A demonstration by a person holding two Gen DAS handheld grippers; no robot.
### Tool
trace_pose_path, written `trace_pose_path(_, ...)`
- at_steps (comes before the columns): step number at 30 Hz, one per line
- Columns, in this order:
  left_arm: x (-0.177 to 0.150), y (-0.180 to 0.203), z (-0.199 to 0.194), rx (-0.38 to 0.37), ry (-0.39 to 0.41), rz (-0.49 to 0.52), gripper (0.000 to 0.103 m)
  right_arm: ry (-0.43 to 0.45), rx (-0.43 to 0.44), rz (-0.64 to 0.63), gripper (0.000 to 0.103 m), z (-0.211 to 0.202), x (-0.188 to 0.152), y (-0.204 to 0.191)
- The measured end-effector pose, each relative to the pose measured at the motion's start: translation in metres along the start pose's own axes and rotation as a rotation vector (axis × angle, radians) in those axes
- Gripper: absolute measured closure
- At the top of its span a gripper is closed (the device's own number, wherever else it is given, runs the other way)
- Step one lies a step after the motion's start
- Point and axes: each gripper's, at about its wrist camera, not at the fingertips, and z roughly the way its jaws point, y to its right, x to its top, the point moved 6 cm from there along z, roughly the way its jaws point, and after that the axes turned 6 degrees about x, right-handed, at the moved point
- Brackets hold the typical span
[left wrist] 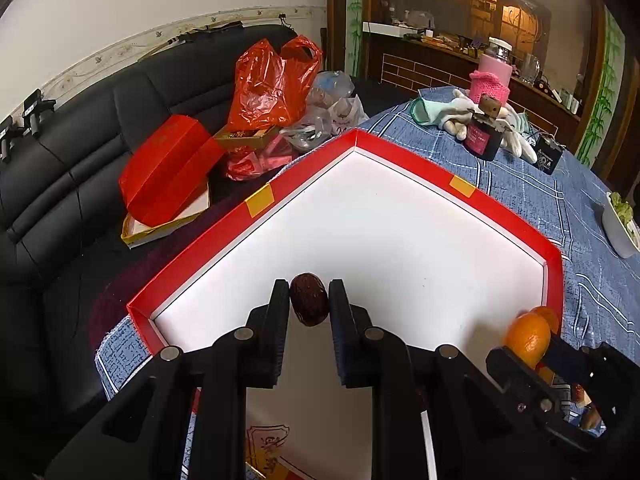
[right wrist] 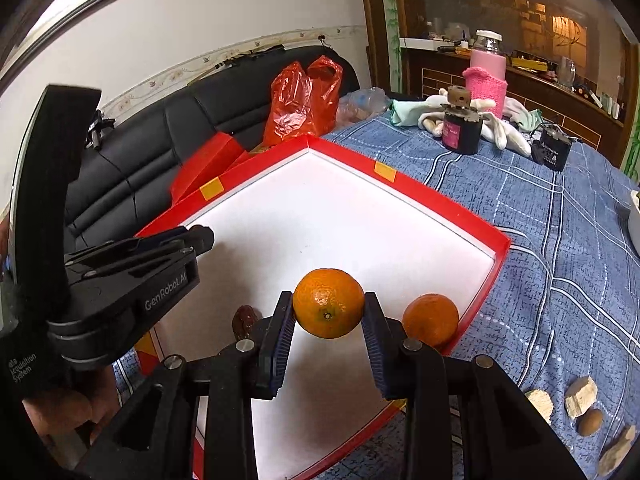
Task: Organize fruits
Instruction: 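Carry the red date and the orange over the white tray with both tools, then open the left tool to drop the date while the right tool drops the orange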
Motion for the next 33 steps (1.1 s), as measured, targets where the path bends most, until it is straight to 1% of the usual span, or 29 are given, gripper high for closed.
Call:
trace_pose_path(13, 0.002, -0.002, 0.007, 0.008, -0.022, -0.012, 0.085, -0.030, -0.002, -0.011, 0.069, 0.007, -0.004, -0.004)
trace_pose_path(16, 0.002, -0.005, 0.010, 0.011, -0.042, -0.026, 0.085, -0.035, -0.006, -0.006, 0.069, 0.008, -0.004, -0.002)
trace_pose_path(20, -0.001, -0.009, 0.018, 0.012, -0.098, -0.047, 0.084, -0.055, -0.010, 0.013, 0.069, 0.011, -0.007, 0.001)
trace_pose_path(23, -0.003, -0.012, 0.017, 0.019, -0.106, -0.063, 0.084, -0.066, -0.016, 0.022, 0.068, 0.012, -0.008, 0.001)
trace_pose_path(24, -0.005, -0.012, 0.017, 0.026, -0.112, -0.061, 0.073, -0.067, -0.019, 0.024, 0.068, 0.011, -0.008, 0.001)
trace_pose_path(25, -0.006, -0.012, 0.018, 0.032, -0.126, -0.059, 0.060, -0.072, -0.024, 0.027, 0.060, 0.011, -0.009, 0.001)
trace_pose_path(26, -0.007, -0.011, 0.018, 0.033, -0.134, -0.054, 0.035, -0.075, -0.034, 0.029, 0.051, 0.010, -0.009, 0.002)
trace_pose_path(27, -0.008, -0.011, 0.016, 0.036, -0.128, -0.051, 0.027, -0.070, -0.038, 0.029, 0.035, 0.009, -0.009, 0.001)
trace_pose_path(28, -0.007, -0.009, 0.012, 0.049, -0.102, -0.040, 0.027, -0.061, -0.040, 0.027, 0.032, 0.006, -0.009, 0.000)
trace_pose_path(30, -0.007, -0.008, 0.007, 0.052, -0.089, -0.025, 0.027, -0.057, -0.044, 0.020, 0.031, 0.001, -0.009, -0.001)
trace_pose_path(32, -0.005, -0.008, -0.005, 0.026, -0.062, -0.040, 0.028, -0.039, -0.039, 0.013, 0.031, -0.009, -0.008, -0.003)
trace_pose_path(33, -0.004, -0.008, -0.016, 0.018, -0.025, -0.055, 0.028, -0.013, -0.042, 0.012, 0.031, -0.017, -0.008, -0.003)
